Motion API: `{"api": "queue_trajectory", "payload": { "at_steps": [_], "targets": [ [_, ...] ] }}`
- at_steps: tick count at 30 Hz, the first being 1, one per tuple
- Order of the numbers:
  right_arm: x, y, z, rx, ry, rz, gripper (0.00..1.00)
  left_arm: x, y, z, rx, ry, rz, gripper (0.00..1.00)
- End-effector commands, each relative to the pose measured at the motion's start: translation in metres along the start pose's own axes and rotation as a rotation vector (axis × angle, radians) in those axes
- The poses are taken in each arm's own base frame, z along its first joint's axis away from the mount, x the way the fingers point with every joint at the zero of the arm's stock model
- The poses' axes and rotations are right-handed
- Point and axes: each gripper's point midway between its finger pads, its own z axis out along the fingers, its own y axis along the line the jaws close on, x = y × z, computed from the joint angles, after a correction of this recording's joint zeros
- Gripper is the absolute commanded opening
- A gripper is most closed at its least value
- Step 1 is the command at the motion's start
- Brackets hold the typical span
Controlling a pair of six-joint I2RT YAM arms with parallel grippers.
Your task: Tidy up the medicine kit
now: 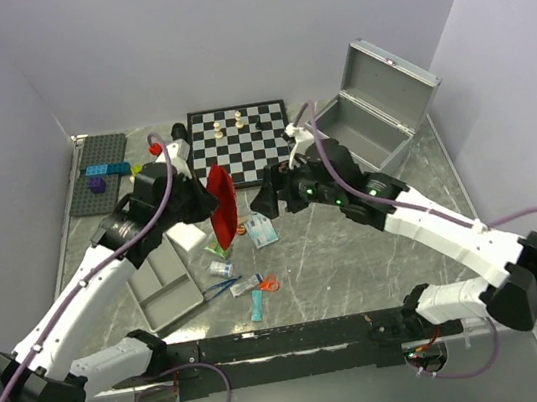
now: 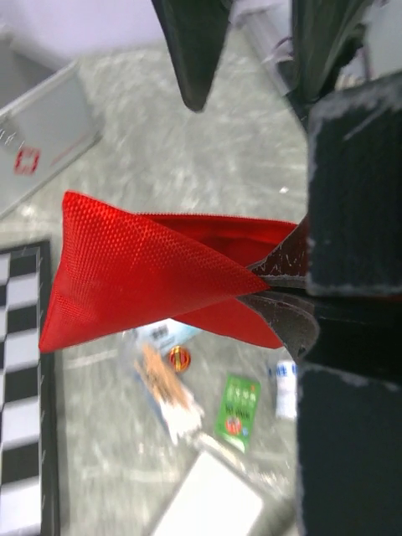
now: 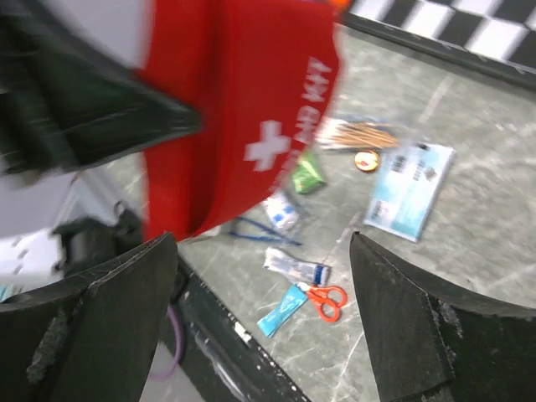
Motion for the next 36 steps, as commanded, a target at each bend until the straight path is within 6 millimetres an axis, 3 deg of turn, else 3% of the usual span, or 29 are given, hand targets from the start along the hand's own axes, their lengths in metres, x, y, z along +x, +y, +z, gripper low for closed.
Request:
{"api": "queue_trajectory", "payload": {
  "at_steps": [1,9,17,27,36],
  "targets": [
    [-0.007,-0.011,0.017,0.11,0.004,0.067,0.88,-0.023,0.011,-0.019,-0.194,-0.075,-0.009,0.01],
    [-0.014,0.012,0.044,0.081,0.033,0.068,0.87,-0.017,0.022,-0.013,-0.331,-0.053,0.012,0.01],
    [-0.009,0.024,0.073,0.057,0.091,0.074,0.88,-0.005,0.019,0.003,-0.326,-0.008,0.021,0.01],
    [0.021,-0.003,0.109,0.163,0.234,0.076,0.83,-0.013,0.024,-0.001,-0.386,-0.024,0.03,0.01],
    [0.026,-0.038,0.104,0.235,0.232,0.116,0.77,-0.016,0.045,-0.013,-0.504,-0.019,0.115,0.01]
  ]
}}
